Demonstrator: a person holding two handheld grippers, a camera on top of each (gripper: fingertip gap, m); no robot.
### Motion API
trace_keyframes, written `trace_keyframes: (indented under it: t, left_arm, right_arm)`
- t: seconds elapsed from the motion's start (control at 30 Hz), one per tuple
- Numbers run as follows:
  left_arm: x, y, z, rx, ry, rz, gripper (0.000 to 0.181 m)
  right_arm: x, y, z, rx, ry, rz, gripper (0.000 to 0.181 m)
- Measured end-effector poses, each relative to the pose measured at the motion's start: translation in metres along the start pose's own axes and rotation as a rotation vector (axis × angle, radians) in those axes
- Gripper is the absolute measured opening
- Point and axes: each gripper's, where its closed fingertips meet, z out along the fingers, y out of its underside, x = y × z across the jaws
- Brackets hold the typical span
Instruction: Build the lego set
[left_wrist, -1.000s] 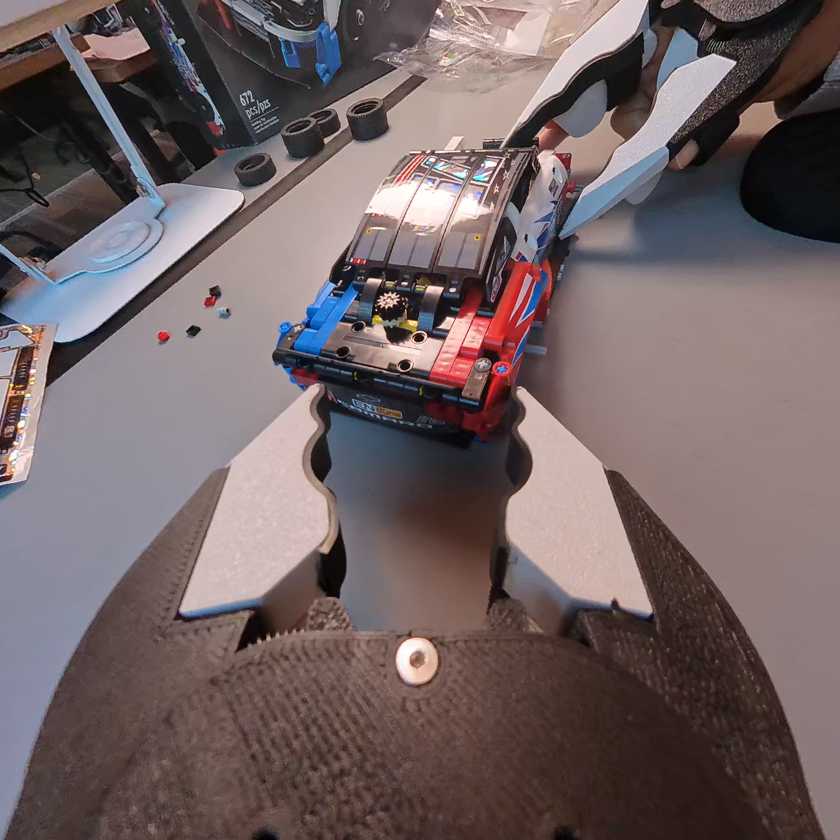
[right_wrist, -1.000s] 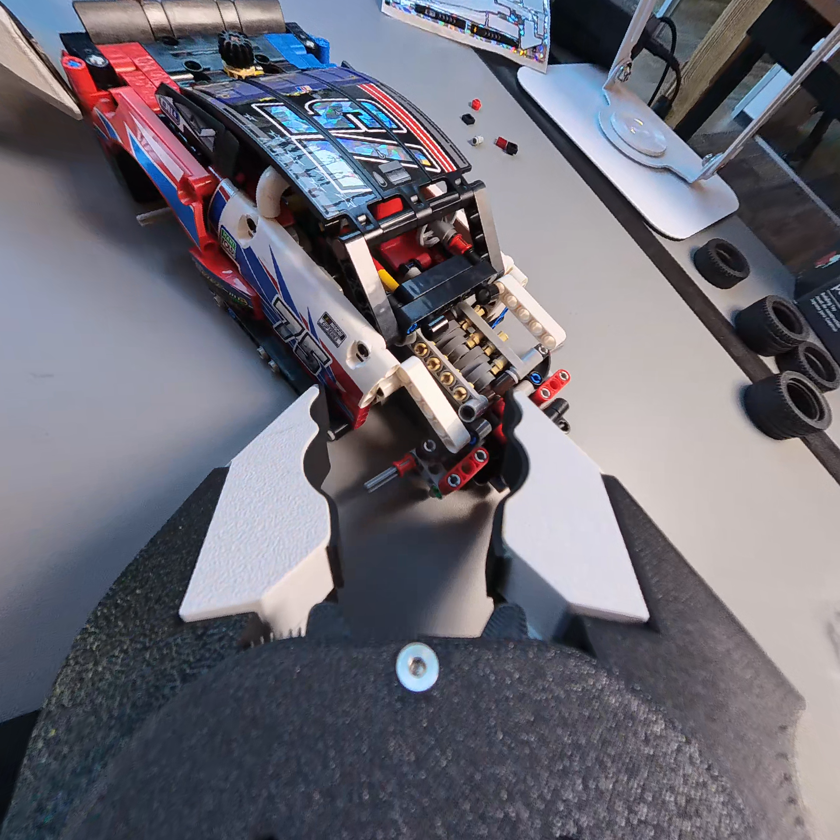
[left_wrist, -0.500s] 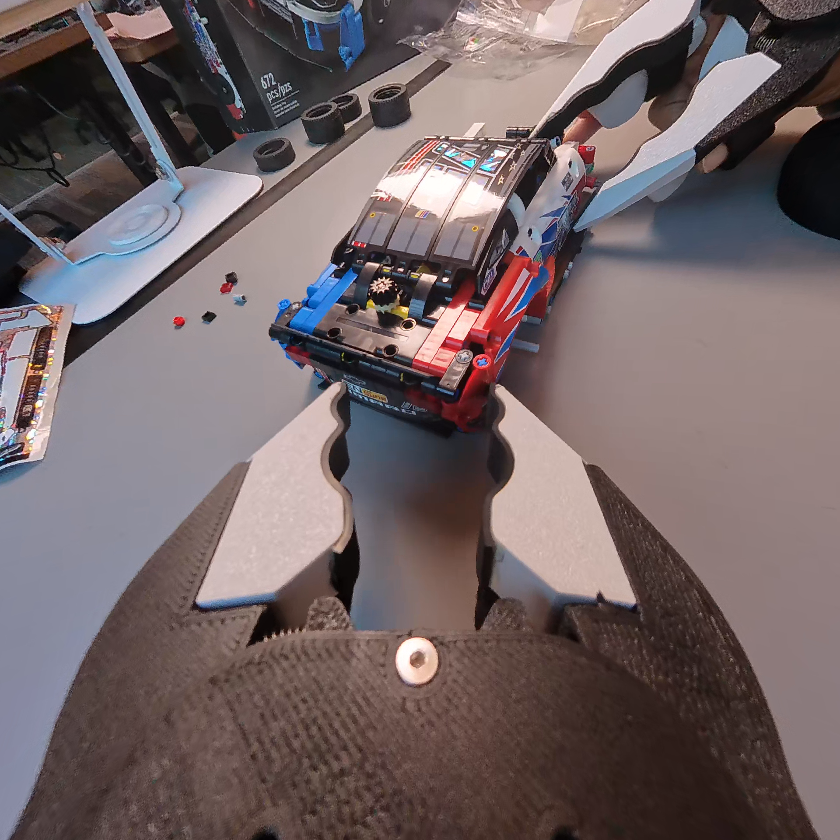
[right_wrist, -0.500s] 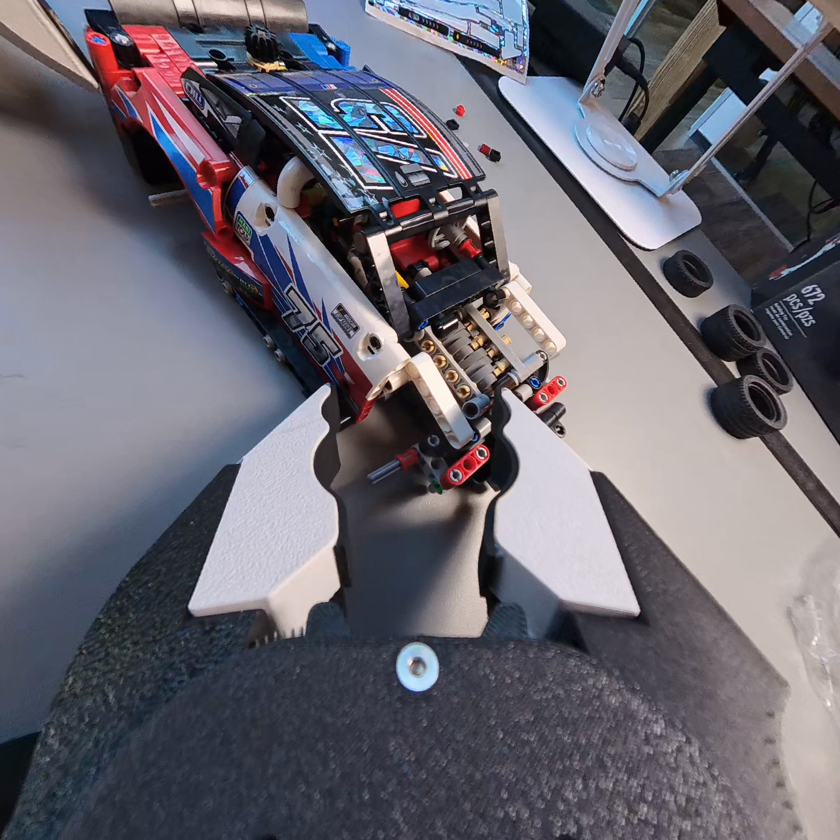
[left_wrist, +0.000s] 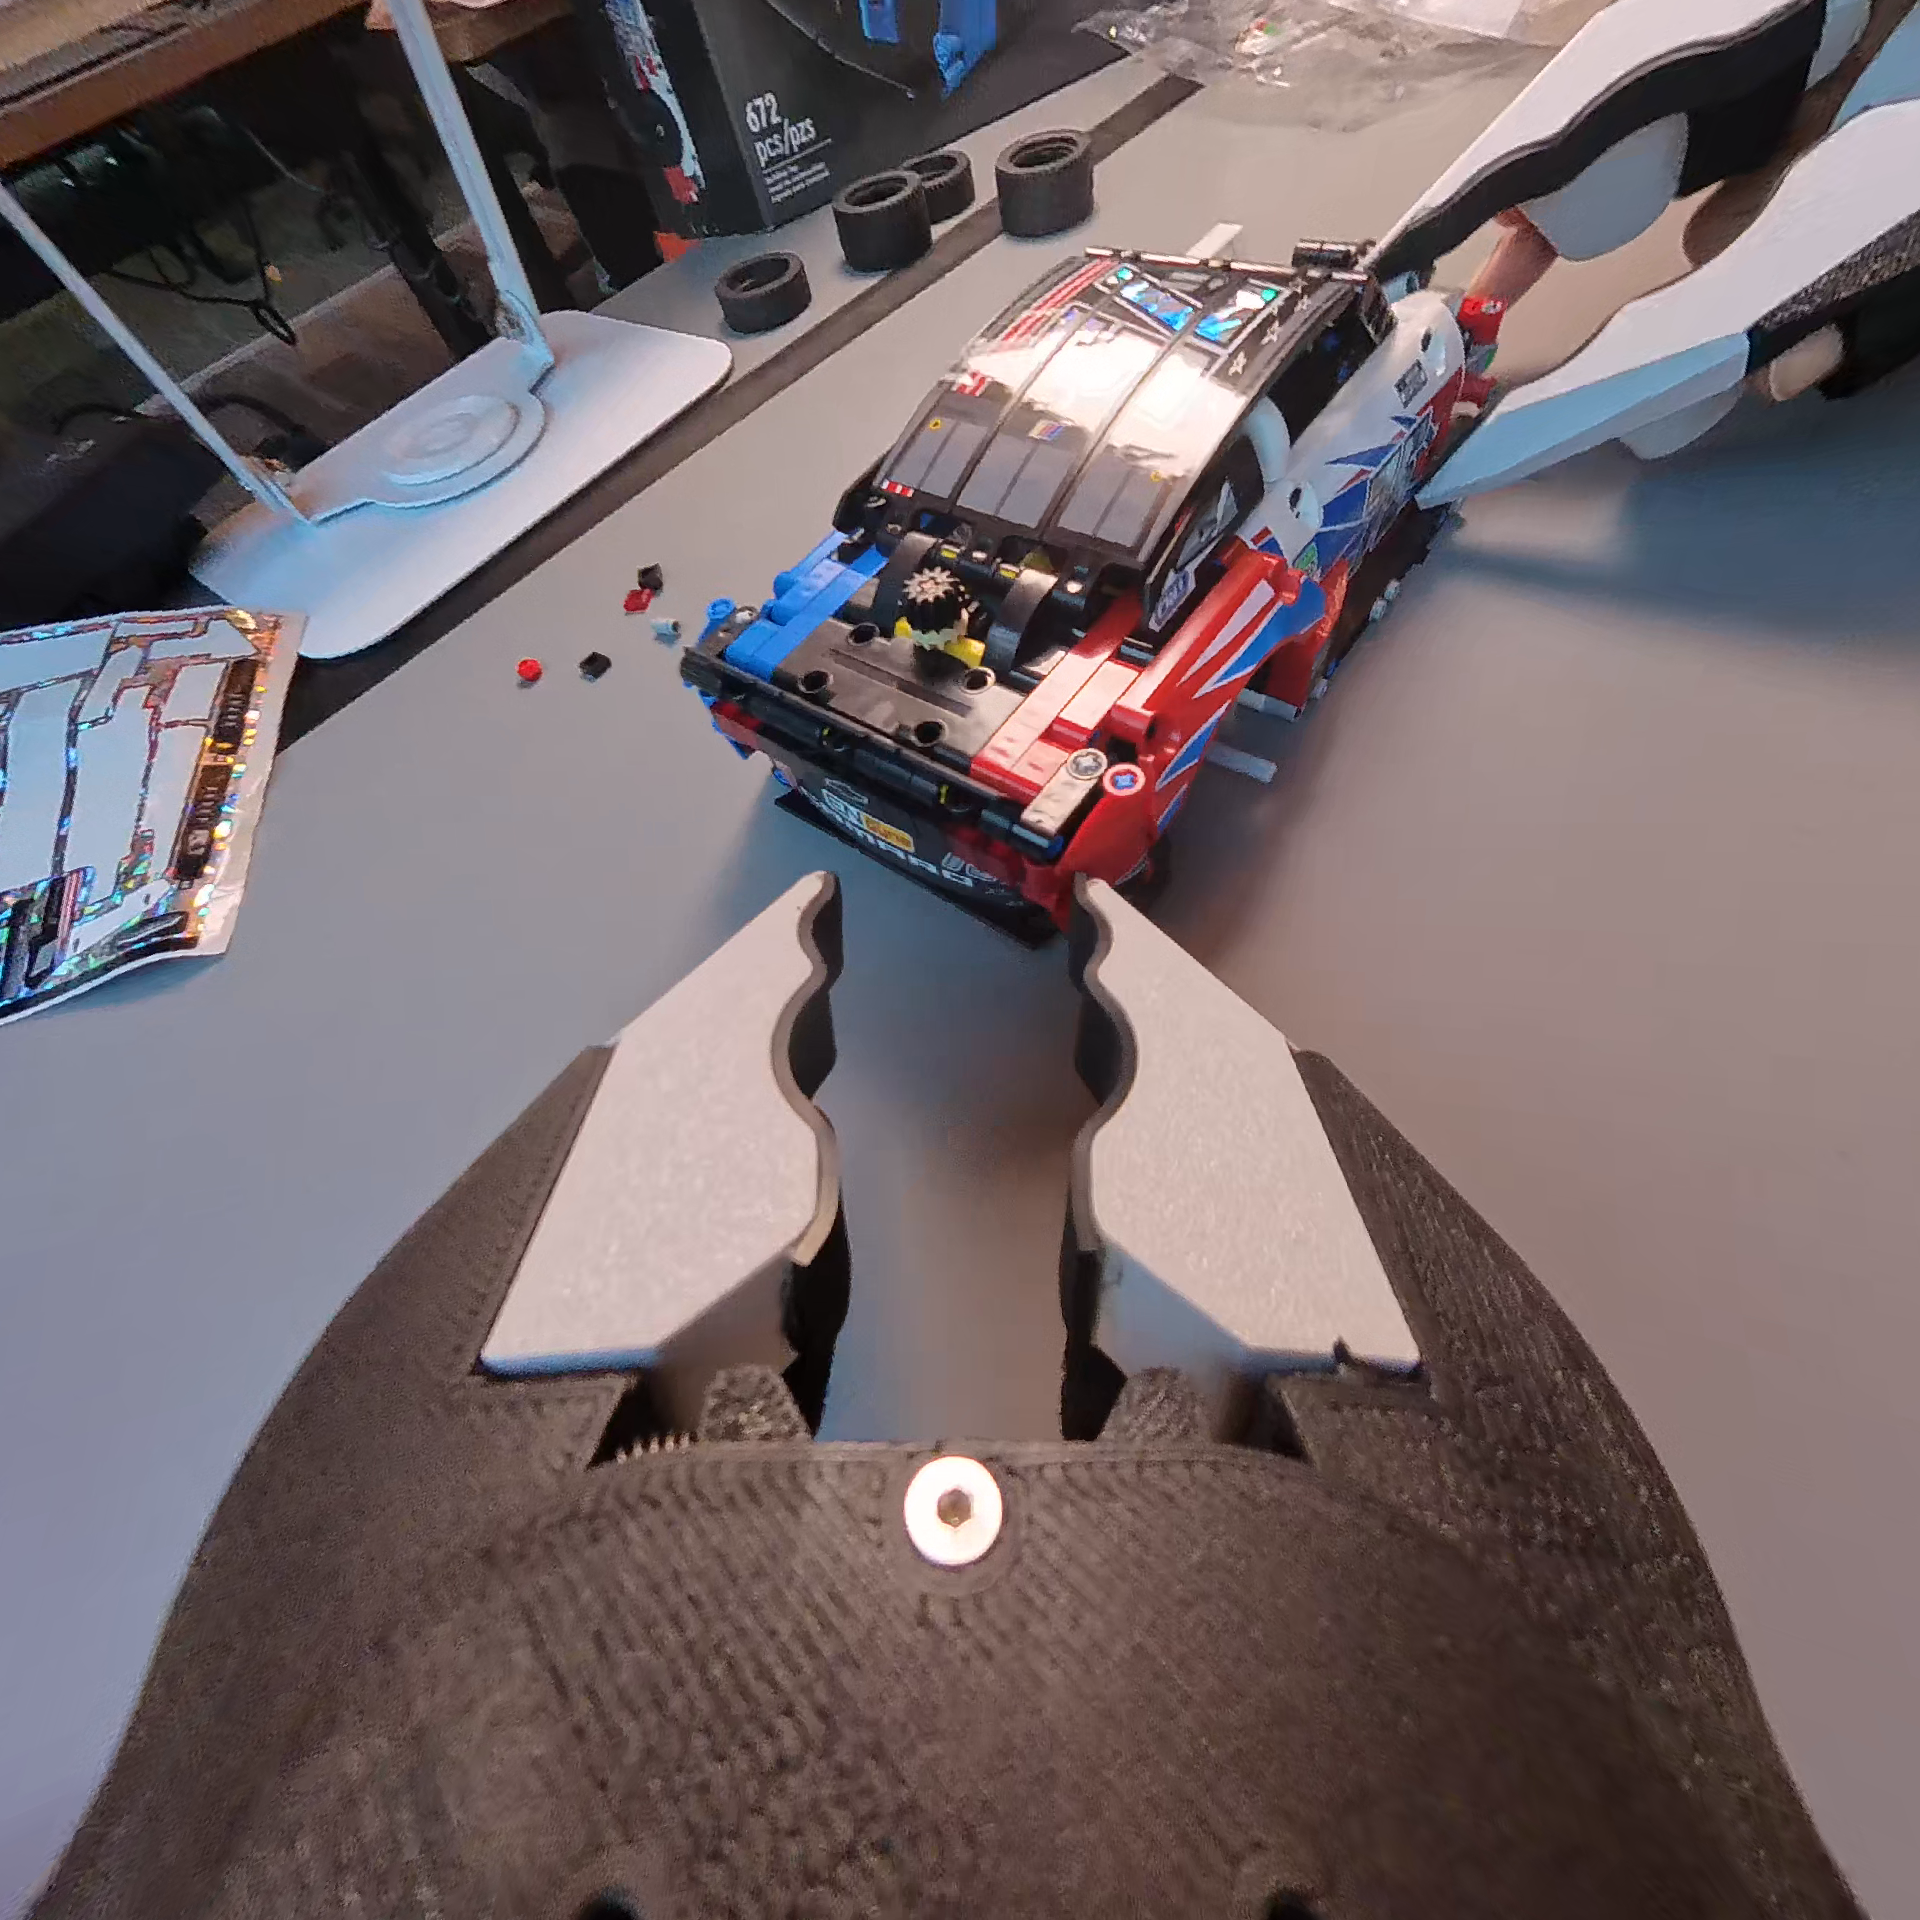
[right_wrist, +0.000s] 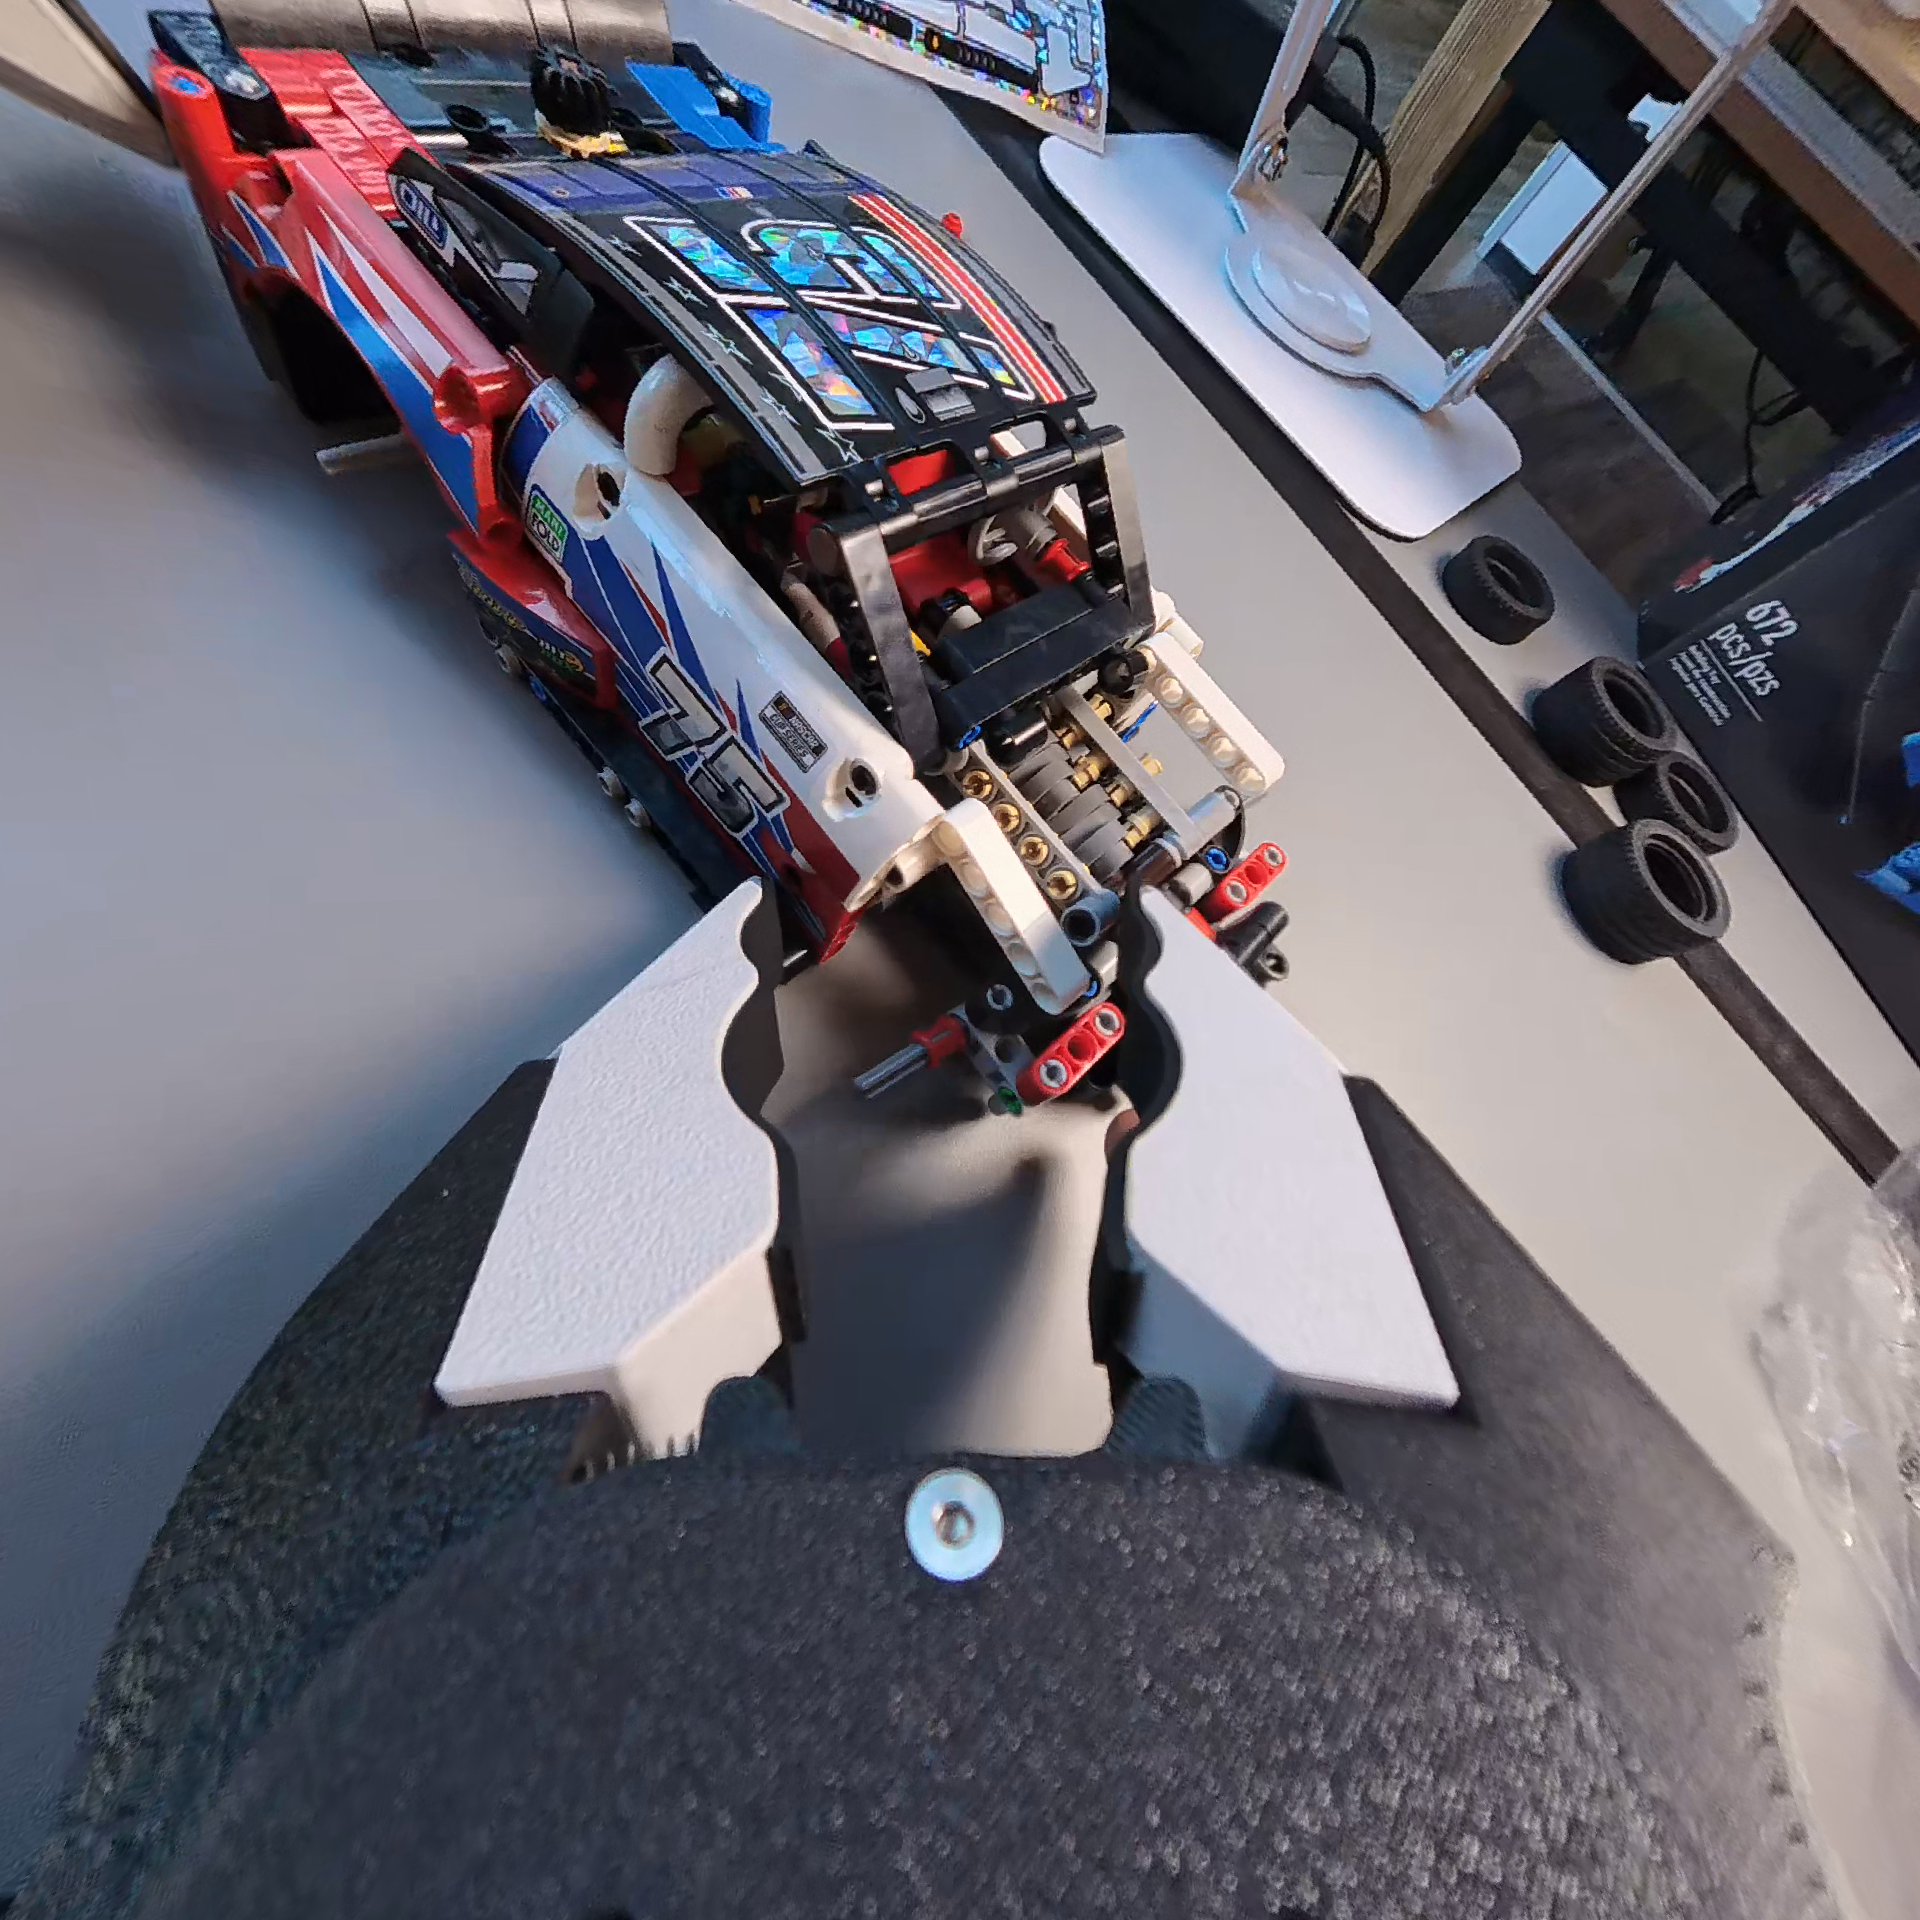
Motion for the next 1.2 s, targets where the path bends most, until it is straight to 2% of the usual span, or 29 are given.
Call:
trace_keyframes:
  t: [0.07,0.13,0.23,0.33,0.47,0.6,0.67,0.77,0.87,1.0,1.2]
  left_arm:
    - [-0.005,-0.004,-0.004,0.037,-0.010,-0.033,0.049]
    - [-0.013,-0.018,-0.012,0.126,-0.021,-0.083,0.047]
    - [-0.032,-0.046,-0.026,0.234,-0.044,-0.116,0.050]
    - [-0.064,-0.085,-0.029,0.319,-0.086,-0.112,0.047]
    - [-0.121,-0.154,-0.009,0.396,-0.184,-0.072,0.033]
    - [-0.172,-0.197,0.046,0.331,-0.225,-0.036,0.026]
    - [-0.201,-0.204,0.075,0.282,-0.275,-0.017,0.032]
    - [-0.233,-0.201,0.110,0.222,-0.316,-0.012,0.038]
    - [-0.250,-0.195,0.133,0.167,-0.358,0.051,0.034]
    - [-0.261,-0.186,0.148,0.107,-0.422,0.155,0.014]
    - [-0.264,-0.188,0.146,0.167,-0.447,0.189,0.003]
  right_arm:
    - [0.003,-0.004,-0.002,0.025,0.006,0.022,0.061]
    - [0.007,-0.020,-0.013,0.131,-0.018,0.115,0.058]
    - [0.025,-0.060,-0.035,0.317,-0.044,0.245,0.054]
    - [0.061,-0.100,-0.041,0.415,0.017,0.258,0.039]
    - [0.125,-0.165,-0.013,0.443,0.126,0.167,0.029]
    - [0.195,-0.205,0.047,0.416,0.219,0.186,0.028]
    - [0.222,-0.211,0.078,0.378,0.252,0.209,0.032]
    - [0.238,-0.224,0.112,0.362,0.248,0.213,0.037]
    - [0.247,-0.227,0.132,0.316,0.289,0.189,0.029]
    - [0.252,-0.218,0.146,0.278,0.303,0.209,0.001]
    - [0.254,-0.215,0.143,0.300,0.290,0.216,0.000]
